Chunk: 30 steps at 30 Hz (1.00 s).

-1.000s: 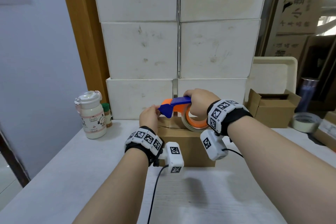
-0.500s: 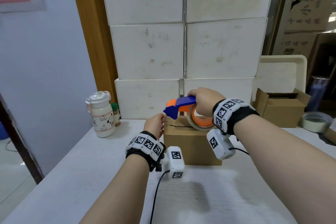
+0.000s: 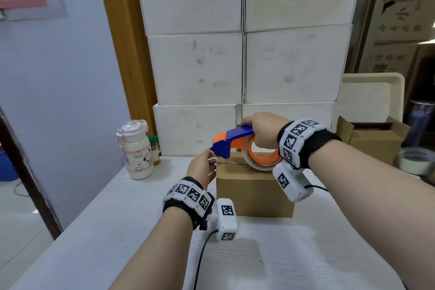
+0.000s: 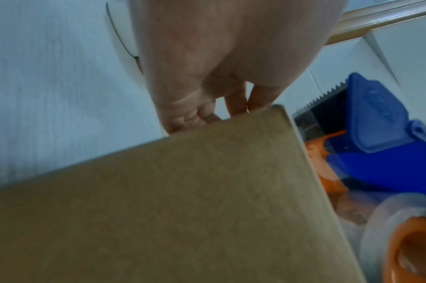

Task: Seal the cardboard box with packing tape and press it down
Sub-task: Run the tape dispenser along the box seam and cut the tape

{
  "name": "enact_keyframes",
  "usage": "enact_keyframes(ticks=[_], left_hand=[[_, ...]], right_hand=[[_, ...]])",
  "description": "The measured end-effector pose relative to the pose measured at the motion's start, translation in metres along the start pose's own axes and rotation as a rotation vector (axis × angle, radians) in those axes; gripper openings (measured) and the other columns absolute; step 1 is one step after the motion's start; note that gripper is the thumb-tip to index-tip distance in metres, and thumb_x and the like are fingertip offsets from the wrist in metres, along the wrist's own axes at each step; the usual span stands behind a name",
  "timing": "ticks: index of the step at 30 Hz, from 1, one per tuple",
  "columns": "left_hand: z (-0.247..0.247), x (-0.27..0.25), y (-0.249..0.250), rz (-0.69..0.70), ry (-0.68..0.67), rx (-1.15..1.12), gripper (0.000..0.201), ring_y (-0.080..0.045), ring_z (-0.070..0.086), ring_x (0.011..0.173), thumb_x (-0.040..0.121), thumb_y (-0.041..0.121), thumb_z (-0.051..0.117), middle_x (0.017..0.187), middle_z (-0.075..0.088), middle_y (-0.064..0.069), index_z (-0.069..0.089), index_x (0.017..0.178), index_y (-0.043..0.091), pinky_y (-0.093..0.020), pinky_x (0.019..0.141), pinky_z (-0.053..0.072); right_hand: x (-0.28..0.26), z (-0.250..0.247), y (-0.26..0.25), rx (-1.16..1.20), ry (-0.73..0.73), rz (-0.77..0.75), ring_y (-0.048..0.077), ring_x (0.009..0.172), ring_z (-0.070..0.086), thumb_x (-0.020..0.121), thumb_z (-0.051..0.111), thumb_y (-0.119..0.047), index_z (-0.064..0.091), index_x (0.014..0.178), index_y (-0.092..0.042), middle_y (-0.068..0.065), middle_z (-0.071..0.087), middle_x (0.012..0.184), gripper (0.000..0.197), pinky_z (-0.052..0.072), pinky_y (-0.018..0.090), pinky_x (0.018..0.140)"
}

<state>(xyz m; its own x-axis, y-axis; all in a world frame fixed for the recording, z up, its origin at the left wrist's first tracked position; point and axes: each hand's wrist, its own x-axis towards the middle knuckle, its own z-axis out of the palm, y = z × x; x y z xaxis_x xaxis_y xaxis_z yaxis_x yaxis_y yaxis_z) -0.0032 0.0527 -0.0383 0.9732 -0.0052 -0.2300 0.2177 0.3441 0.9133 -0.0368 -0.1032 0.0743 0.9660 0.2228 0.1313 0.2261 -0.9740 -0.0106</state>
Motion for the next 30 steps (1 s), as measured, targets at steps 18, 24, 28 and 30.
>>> enact_keyframes(ticks=[18,24,28,30], left_hand=[[-0.003,0.006,-0.007,-0.019,-0.025,-0.042,0.016,-0.014,0.057,0.071,0.091,0.025,0.053,0.075,0.059,0.001,0.058,0.080,0.015,-0.026,0.065,0.046],[-0.003,0.004,-0.011,-0.036,-0.022,-0.056,0.019,-0.015,0.056,0.069,0.092,0.025,0.053,0.073,0.059,-0.001,0.058,0.078,0.013,-0.026,0.065,0.045],[-0.002,0.002,-0.012,-0.027,-0.042,-0.058,0.020,-0.014,0.053,0.060,0.093,0.018,0.052,0.065,0.057,-0.002,0.055,0.074,0.011,-0.021,0.053,0.043],[-0.002,0.003,-0.011,-0.032,-0.033,-0.039,0.024,-0.014,0.047,0.057,0.094,0.013,0.048,0.065,0.052,-0.003,0.052,0.070,0.011,-0.021,0.051,0.038]], right_hand=[[0.005,0.013,-0.003,-0.012,0.005,0.043,0.021,0.094,0.059,0.084,0.052,-0.006,0.056,0.120,-0.020,0.003,0.064,0.105,0.039,0.048,0.030,0.079],[0.006,0.015,-0.006,-0.038,0.003,0.041,0.021,0.092,0.060,0.085,0.052,-0.006,0.056,0.118,-0.020,0.003,0.064,0.102,0.036,0.049,0.031,0.080],[0.008,0.014,-0.008,-0.048,-0.010,0.044,0.022,0.092,0.060,0.083,0.052,-0.006,0.057,0.116,-0.020,0.003,0.064,0.101,0.036,0.051,0.032,0.081],[0.008,0.014,-0.009,-0.051,-0.014,0.049,0.022,0.092,0.061,0.083,0.053,-0.006,0.057,0.116,-0.020,0.003,0.065,0.101,0.036,0.052,0.033,0.081]])
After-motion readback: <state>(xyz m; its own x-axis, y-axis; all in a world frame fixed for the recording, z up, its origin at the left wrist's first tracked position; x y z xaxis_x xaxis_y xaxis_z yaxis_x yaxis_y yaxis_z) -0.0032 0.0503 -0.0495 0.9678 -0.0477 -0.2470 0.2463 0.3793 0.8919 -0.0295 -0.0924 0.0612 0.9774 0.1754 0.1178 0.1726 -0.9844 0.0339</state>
